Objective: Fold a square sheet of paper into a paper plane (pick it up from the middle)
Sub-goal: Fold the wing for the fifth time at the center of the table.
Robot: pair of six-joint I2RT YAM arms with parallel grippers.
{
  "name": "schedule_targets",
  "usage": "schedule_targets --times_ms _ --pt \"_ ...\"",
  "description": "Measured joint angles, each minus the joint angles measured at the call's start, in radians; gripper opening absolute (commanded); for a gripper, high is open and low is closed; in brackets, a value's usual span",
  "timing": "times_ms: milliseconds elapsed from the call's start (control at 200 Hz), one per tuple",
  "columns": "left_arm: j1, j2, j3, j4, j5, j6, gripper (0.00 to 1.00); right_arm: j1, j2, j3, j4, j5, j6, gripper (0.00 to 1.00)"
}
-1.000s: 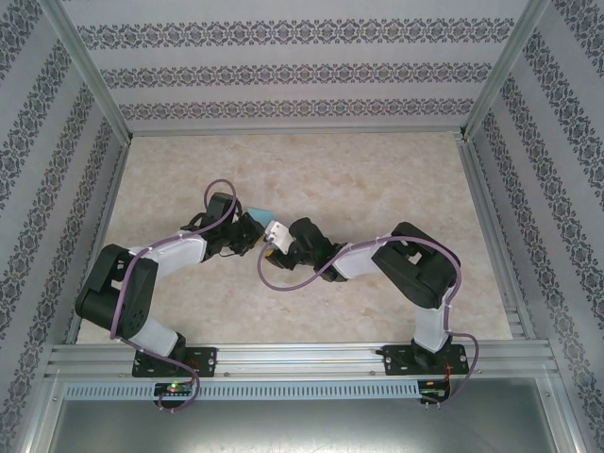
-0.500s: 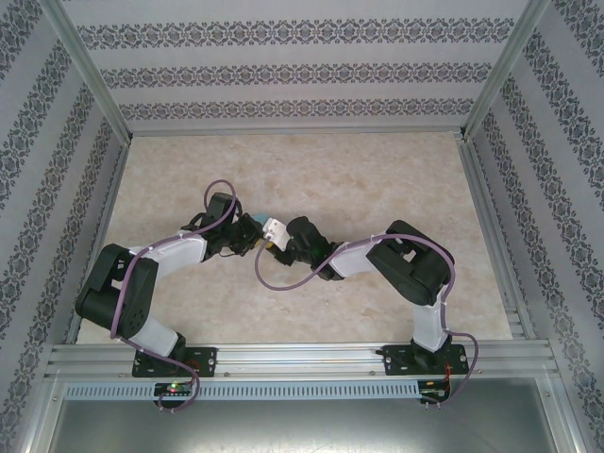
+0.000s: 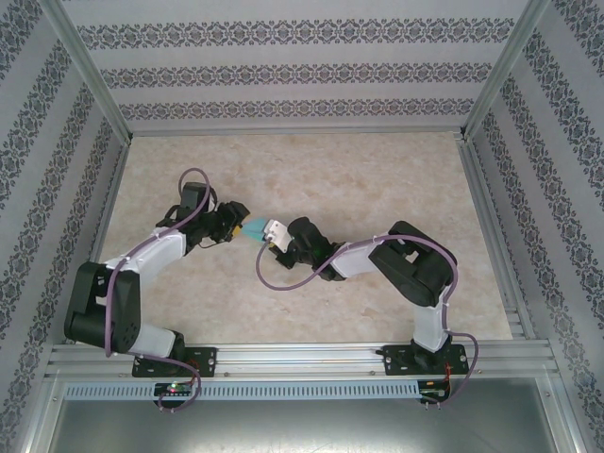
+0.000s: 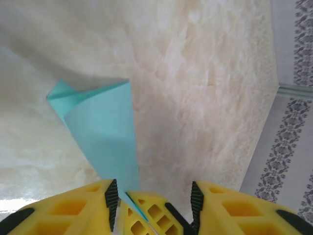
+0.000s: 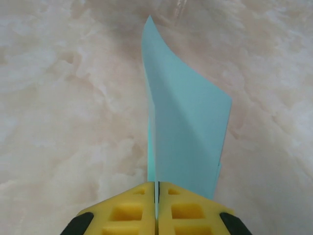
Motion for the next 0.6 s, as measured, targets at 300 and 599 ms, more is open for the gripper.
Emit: schedule_targets --times_ms 300,599 --pt "-0.002 -0.031 -0.068 0.055 0.042 0.079 0.53 -0.056 -0.031 -0.011 -0.007 -0.135 0.211 0.04" --pt "-0.068 -0.002 -0.15 0.198 0.079 0.105 0.48 -0.092 -0.031 -0.011 -0.007 -0.255 0.454 0.03"
